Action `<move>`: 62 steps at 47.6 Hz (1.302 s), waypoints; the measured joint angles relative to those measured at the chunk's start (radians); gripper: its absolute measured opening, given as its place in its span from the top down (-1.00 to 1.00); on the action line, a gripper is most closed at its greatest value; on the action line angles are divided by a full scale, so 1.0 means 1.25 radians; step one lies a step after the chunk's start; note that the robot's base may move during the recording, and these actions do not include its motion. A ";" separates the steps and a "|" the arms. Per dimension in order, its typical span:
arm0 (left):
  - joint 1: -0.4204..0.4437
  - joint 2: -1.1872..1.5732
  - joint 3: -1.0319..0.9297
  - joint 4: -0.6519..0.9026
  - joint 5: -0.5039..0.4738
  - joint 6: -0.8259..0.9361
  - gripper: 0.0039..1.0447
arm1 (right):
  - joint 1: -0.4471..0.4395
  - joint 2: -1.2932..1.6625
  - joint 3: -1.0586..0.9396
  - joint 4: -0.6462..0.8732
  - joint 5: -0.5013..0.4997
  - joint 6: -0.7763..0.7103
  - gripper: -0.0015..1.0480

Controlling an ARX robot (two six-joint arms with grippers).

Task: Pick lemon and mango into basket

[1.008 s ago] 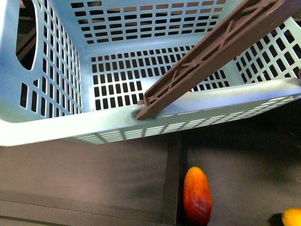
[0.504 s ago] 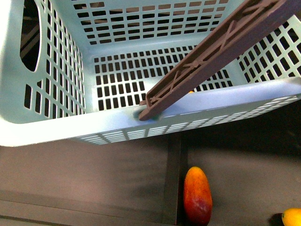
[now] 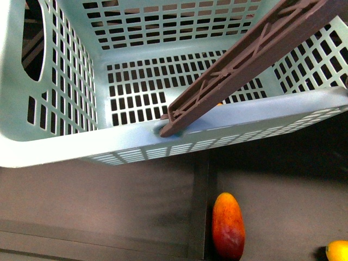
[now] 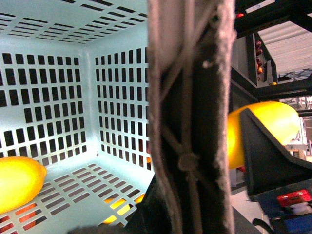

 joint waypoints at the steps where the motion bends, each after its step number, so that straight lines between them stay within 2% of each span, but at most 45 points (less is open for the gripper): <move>1: 0.000 0.000 0.000 0.000 0.000 0.000 0.92 | 0.013 0.011 0.003 0.004 0.003 -0.001 -0.20; 7: 0.000 0.000 0.000 0.000 0.002 -0.001 0.92 | 0.080 0.078 0.027 0.019 0.025 -0.006 -0.20; 12: 0.000 0.000 0.000 0.000 0.002 0.000 0.92 | 0.089 0.083 0.029 0.019 0.049 -0.011 -0.55; 15: 0.000 0.000 0.000 0.000 0.001 0.000 0.92 | 0.078 0.054 0.020 0.018 0.053 -0.016 -0.78; 17: 0.000 0.000 0.000 0.000 0.000 0.000 0.92 | 0.063 0.021 0.002 0.018 0.053 -0.017 -0.86; 25: 0.001 0.001 -0.002 -0.001 0.000 -0.001 0.92 | -0.018 -0.097 -0.074 -0.031 0.072 -0.017 -0.83; 28: -0.001 0.001 -0.002 -0.001 -0.006 0.002 0.92 | -0.037 -0.118 -0.147 0.140 -0.020 -0.096 -0.60; 34: -0.002 0.001 -0.002 -0.001 -0.002 0.004 0.92 | -0.052 -0.151 -0.244 0.274 -0.061 -0.165 -0.30; 37: 0.000 0.001 -0.002 -0.001 0.000 -0.003 0.92 | -0.066 -0.180 -0.294 0.302 -0.070 -0.186 -0.11; 47: 0.000 0.001 -0.002 -0.001 0.000 -0.001 0.92 | -0.109 -0.286 -0.438 0.332 -0.106 -0.213 0.73; 51: -0.001 0.001 -0.002 0.000 0.001 -0.001 0.92 | -0.117 -0.315 -0.467 0.333 -0.118 -0.216 0.96; 55: -0.001 0.001 -0.002 -0.001 0.000 -0.001 0.92 | -0.127 -0.340 -0.488 0.331 -0.134 -0.219 0.96; 57: 0.000 0.001 -0.002 0.000 -0.001 -0.001 0.92 | -0.151 -0.356 -0.501 0.330 -0.174 -0.220 0.96; 62: 0.001 0.001 -0.002 0.000 -0.003 0.000 0.92 | -0.180 -0.389 -0.525 0.321 -0.181 -0.220 0.96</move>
